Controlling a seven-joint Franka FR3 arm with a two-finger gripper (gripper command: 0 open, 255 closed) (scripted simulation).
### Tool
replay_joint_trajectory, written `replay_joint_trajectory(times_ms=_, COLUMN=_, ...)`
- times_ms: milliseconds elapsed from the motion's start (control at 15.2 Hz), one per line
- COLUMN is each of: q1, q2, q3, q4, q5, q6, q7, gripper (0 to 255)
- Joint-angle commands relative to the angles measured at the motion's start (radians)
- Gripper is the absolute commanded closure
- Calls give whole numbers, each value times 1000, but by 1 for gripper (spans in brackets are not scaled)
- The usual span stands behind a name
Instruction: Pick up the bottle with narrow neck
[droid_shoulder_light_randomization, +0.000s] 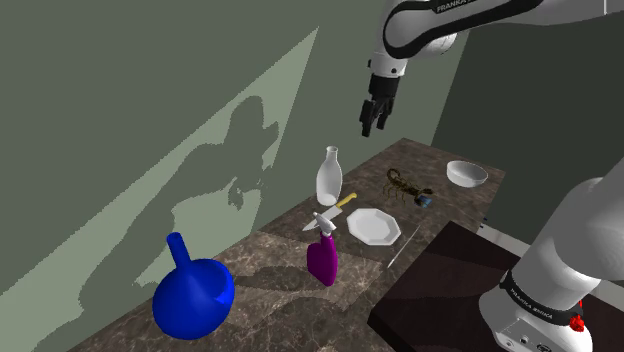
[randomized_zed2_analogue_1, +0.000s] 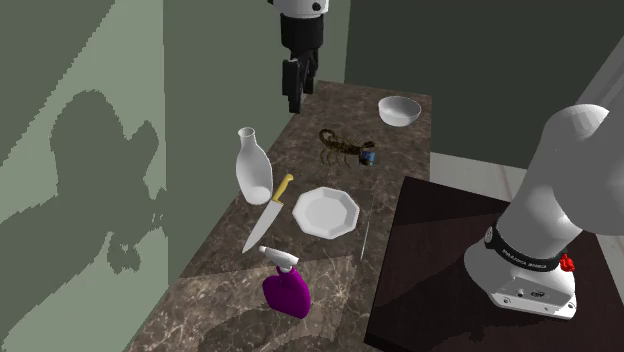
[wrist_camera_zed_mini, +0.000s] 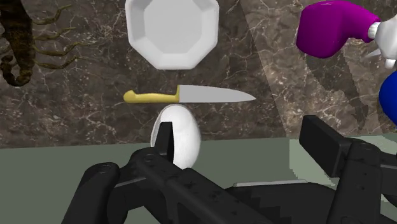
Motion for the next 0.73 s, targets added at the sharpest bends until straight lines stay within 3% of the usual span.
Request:
replay_joint_trajectory(times_ms=0, q1=-5, q2=81, q3=-7, q4=48, q5=-6, q6=28, q7=-15, gripper=0)
replay_joint_trajectory(times_ms=660, q1=-11, q2=467, q3=-12, q4=334, q5=-27, q6=104, q7=-35, gripper=0)
